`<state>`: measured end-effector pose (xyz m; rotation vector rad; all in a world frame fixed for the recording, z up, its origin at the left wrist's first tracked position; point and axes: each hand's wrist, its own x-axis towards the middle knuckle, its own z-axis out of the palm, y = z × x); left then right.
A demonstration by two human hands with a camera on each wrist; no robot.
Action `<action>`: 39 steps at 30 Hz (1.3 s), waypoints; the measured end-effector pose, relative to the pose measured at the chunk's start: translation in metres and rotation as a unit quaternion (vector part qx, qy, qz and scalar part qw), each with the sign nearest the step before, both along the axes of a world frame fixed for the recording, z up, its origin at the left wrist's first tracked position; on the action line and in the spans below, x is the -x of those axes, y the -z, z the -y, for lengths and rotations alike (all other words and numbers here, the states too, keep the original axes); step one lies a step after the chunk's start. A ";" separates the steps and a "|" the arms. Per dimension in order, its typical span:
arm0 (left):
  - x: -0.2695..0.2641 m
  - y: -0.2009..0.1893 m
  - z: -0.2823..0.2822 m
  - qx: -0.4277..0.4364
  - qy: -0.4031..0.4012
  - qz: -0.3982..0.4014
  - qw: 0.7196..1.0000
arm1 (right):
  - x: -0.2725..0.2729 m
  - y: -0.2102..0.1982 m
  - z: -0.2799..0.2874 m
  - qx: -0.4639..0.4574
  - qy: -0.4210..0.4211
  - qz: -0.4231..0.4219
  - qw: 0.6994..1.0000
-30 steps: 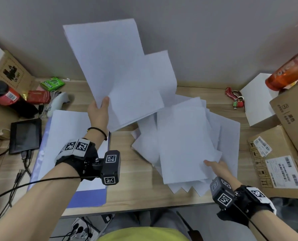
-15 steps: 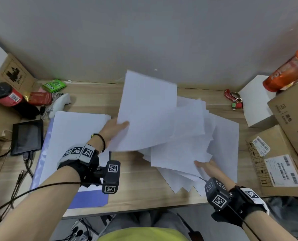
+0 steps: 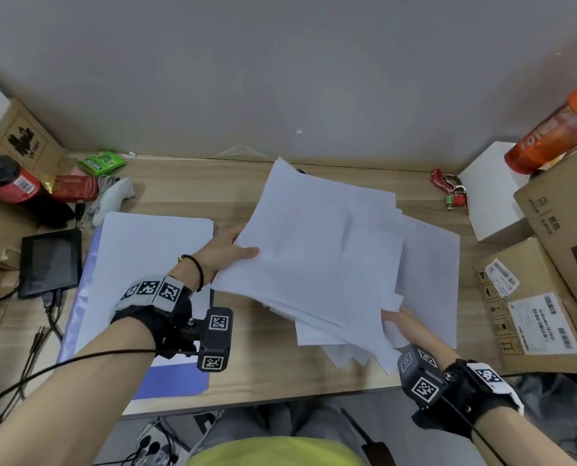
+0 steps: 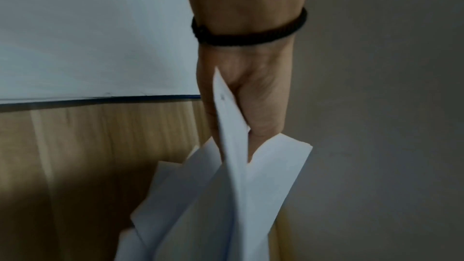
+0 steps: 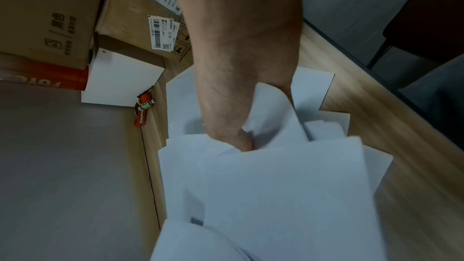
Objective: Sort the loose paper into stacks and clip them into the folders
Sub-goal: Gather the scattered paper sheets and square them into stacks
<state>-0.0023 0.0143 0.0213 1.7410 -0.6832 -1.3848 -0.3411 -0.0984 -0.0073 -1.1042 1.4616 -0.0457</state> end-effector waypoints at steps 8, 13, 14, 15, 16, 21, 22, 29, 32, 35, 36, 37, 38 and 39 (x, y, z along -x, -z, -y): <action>-0.010 0.013 -0.009 -0.058 0.015 -0.005 0.998 | -0.005 0.008 0.008 0.033 -0.021 -0.039 0.998; 0.003 0.037 -0.031 -0.097 0.056 -0.109 0.988 | 0.002 0.019 0.010 0.013 -0.013 -0.044 0.999; 0.003 0.037 -0.030 -0.088 0.043 -0.110 0.989 | 0.001 0.019 0.011 0.007 -0.006 -0.041 0.999; 0.002 0.035 -0.028 -0.078 0.028 -0.103 0.991 | 0.000 0.019 0.013 -0.008 0.009 -0.030 0.999; -0.002 0.031 -0.025 -0.065 0.010 -0.094 0.993 | -0.001 0.018 0.013 -0.030 0.026 -0.011 0.999; -0.032 0.000 -0.010 -0.005 -0.086 -0.095 0.992 | -0.004 0.026 0.020 -0.065 0.069 0.037 0.995; -0.038 -0.004 -0.008 0.004 -0.099 -0.098 0.990 | -0.003 0.029 0.021 -0.062 0.081 0.036 0.994; -0.060 -0.008 -0.011 0.027 -0.169 -0.104 0.980 | 0.009 0.041 0.019 -0.043 0.085 -0.020 0.995; -0.062 -0.012 -0.011 0.052 -0.186 -0.102 0.976 | 0.018 0.050 0.018 -0.031 0.060 -0.080 0.994; -0.061 -0.021 -0.010 0.097 -0.213 -0.123 0.964 | 0.025 0.058 0.015 -0.023 0.062 -0.099 0.993; -0.062 -0.023 -0.010 0.115 -0.228 -0.135 0.957 | 0.025 0.057 0.013 -0.020 0.065 -0.102 0.992; -0.061 -0.027 -0.010 0.133 -0.236 -0.144 0.952 | 0.024 0.056 0.013 -0.021 0.066 -0.104 0.992; -0.061 -0.029 -0.010 0.146 -0.239 -0.151 0.948 | 0.025 0.057 0.012 -0.023 0.069 -0.102 0.992; -0.061 -0.030 -0.010 0.154 -0.234 -0.153 0.948 | 0.023 0.054 0.010 -0.028 0.068 -0.100 0.992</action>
